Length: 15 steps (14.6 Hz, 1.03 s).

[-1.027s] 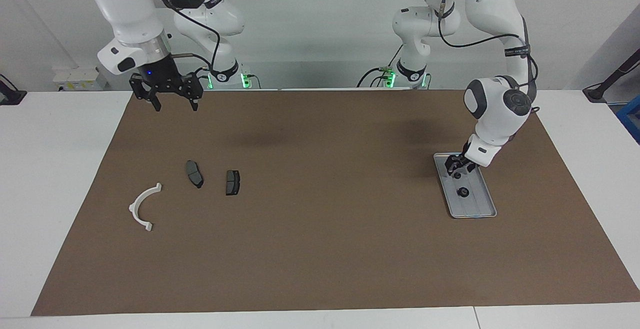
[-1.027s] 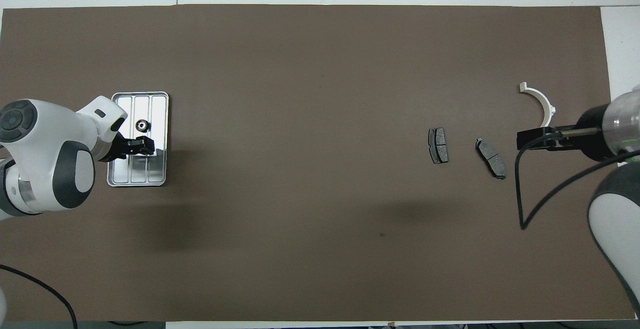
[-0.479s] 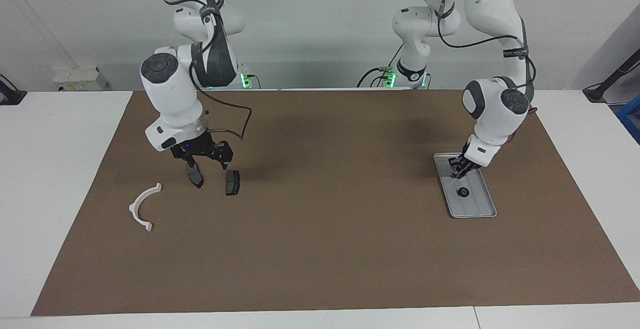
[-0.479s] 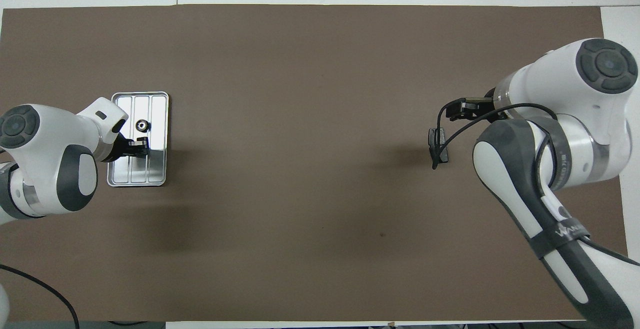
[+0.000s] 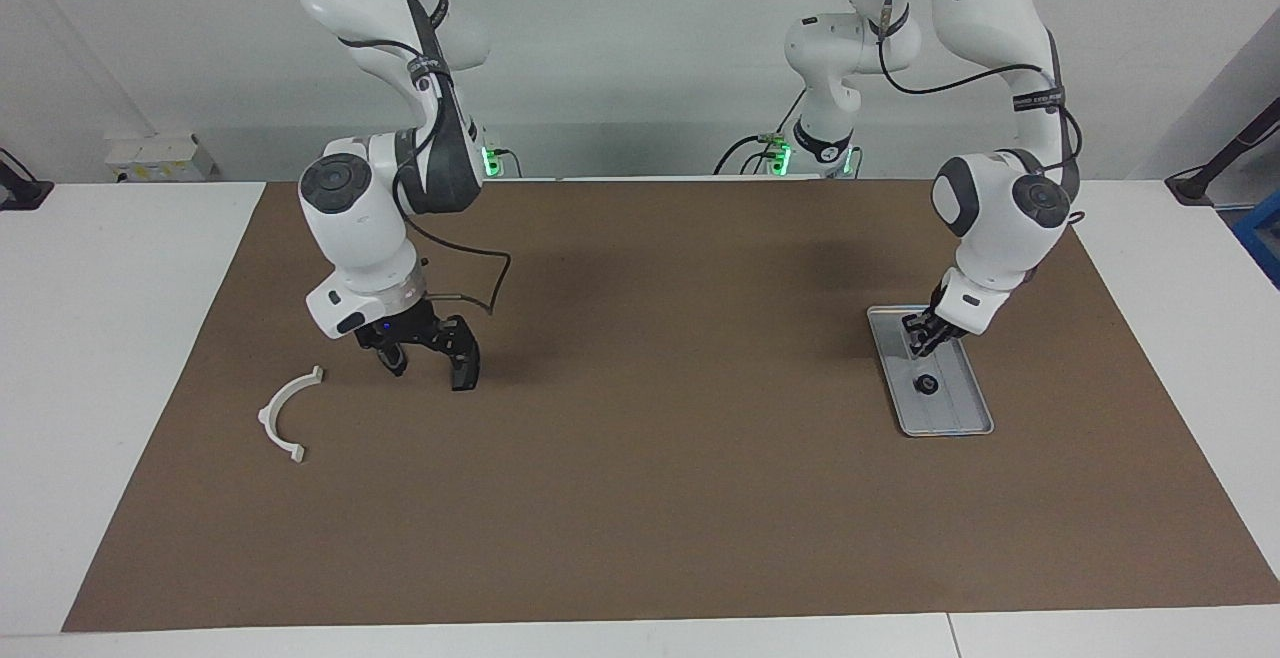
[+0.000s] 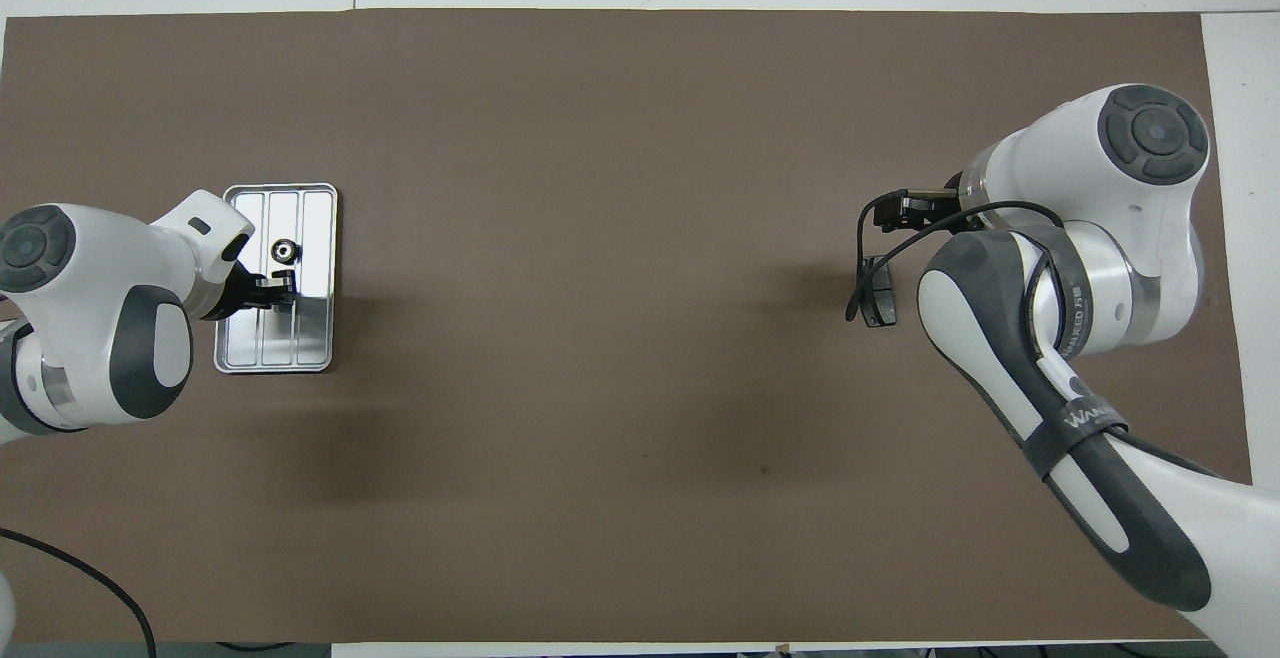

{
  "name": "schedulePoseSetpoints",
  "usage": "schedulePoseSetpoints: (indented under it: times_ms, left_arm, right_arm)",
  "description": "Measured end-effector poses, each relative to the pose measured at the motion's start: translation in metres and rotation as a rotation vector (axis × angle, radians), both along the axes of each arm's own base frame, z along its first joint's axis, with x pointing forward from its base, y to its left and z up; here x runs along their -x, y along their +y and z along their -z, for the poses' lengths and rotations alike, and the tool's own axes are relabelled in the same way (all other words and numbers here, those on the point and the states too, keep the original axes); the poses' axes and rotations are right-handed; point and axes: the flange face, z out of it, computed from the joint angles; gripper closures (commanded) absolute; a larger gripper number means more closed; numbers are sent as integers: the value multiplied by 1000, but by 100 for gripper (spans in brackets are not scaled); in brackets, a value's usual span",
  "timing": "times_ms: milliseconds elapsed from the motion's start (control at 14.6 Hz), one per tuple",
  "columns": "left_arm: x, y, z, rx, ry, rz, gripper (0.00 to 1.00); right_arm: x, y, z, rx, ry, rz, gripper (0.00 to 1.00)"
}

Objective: Place bearing gear from tray to pile
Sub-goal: 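Lift the bearing with the left gripper while the right gripper moves inward, then carry the bearing to the table center and release it with the left gripper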

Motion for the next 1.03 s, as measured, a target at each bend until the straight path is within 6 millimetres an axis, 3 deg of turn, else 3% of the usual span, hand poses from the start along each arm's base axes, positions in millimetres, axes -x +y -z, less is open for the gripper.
schedulePoseSetpoints:
  times_ms: [137, 205, 342, 548, 685, 821, 1027]
  left_arm:
    - [-25, -14, -78, 3, 2, -26, 100]
    - [-31, -29, -108, 5, -9, -45, 100]
    - [-30, -86, -135, 5, -15, -95, 100]
    - [-1, -211, -129, -3, 2, -145, 100]
    - [24, -274, -120, -14, 16, -134, 100]
    - [42, -308, -106, -16, 16, -121, 100]
    - [52, -322, -55, 5, -22, -133, 100]
  right_arm:
    - [-1, -4, 0, 0, 0, 6, 4]
    - [-1, -5, 0, 0, -1, 8, 3]
    - [-1, -5, 0, 0, -1, 9, 3]
    - [-1, -6, 0, 0, -1, 9, 2]
    - [-1, -6, 0, 0, -1, 11, 2]
    - [-1, -8, 0, 0, -1, 13, 1]
    - [-2, -12, 0, 1, -1, 16, 1]
